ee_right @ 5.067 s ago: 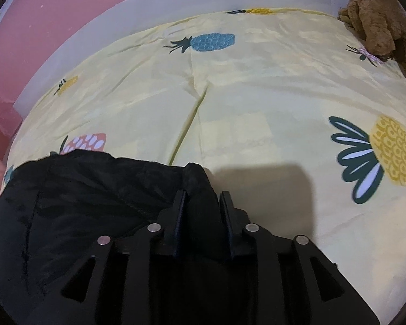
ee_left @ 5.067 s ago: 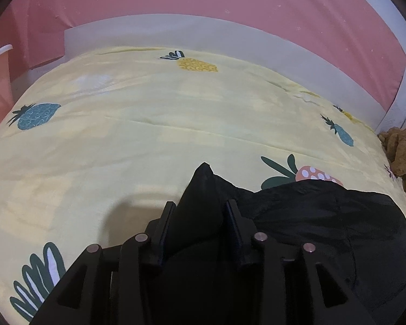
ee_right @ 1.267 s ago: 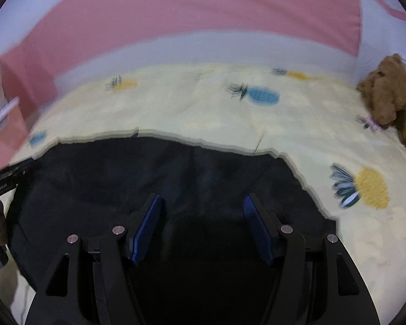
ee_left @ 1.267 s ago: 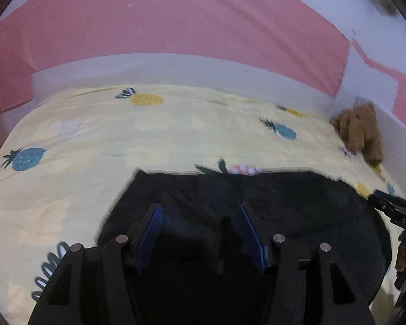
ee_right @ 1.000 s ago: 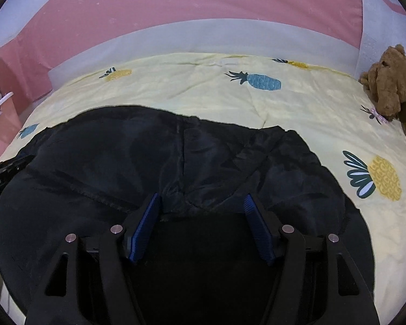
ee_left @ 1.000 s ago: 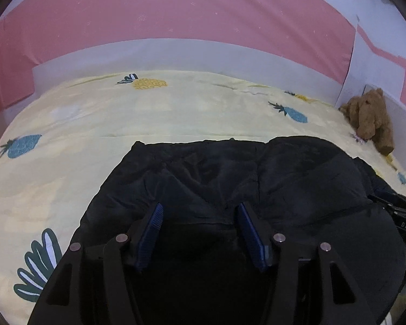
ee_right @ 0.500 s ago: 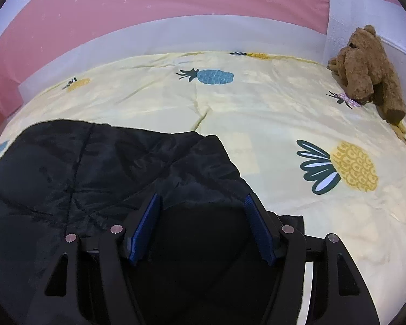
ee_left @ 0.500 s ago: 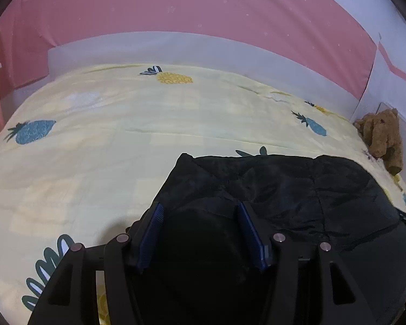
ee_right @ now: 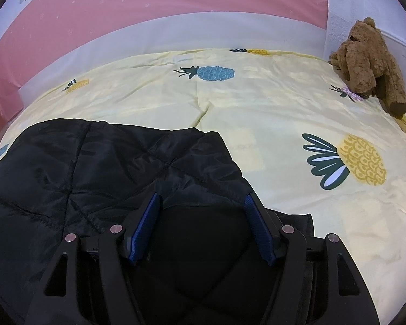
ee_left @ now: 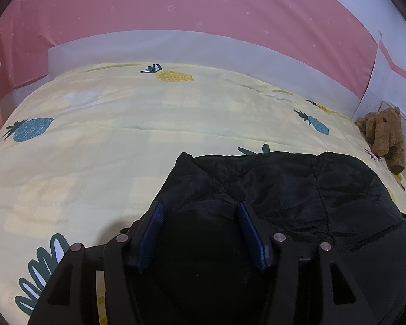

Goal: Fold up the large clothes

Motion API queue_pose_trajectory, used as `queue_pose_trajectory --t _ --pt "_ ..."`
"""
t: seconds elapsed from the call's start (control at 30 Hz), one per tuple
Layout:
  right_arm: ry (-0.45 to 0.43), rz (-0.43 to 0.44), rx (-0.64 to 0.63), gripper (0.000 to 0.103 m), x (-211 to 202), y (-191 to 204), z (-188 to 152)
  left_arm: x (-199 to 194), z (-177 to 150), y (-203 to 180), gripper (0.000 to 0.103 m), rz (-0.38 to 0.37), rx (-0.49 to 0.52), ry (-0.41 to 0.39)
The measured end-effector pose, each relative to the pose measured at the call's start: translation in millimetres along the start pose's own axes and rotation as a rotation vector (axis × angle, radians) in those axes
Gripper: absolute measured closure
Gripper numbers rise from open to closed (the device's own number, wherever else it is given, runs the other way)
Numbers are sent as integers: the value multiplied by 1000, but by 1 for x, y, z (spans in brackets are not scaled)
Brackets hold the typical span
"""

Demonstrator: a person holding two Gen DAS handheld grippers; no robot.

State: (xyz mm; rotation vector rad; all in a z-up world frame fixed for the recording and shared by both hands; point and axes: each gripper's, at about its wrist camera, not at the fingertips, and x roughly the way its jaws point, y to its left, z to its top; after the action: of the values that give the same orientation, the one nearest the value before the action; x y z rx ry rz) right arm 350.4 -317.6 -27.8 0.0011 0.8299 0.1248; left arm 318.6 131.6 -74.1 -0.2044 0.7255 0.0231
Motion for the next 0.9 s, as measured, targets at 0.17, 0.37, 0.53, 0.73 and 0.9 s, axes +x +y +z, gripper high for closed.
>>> queue_pose_trajectory --t 0.17,0.37,0.53,0.73,0.9 --pt "19 6 13 38 -11 -4 9 -2 7 -5 45 29 18 27" --pt "-59 30 0 37 -81 -14 14 -57 23 -1 46 9 3 -31" --pt "-43 37 -12 37 -99 -24 -14 -94 -2 25 46 -1 -40 -59" --pt "28 47 33 33 -73 -37 -42 -75 -43 42 49 5 -81 29" --pt "33 69 85 32 -71 -49 -44 -69 -45 42 49 6 -92 33"
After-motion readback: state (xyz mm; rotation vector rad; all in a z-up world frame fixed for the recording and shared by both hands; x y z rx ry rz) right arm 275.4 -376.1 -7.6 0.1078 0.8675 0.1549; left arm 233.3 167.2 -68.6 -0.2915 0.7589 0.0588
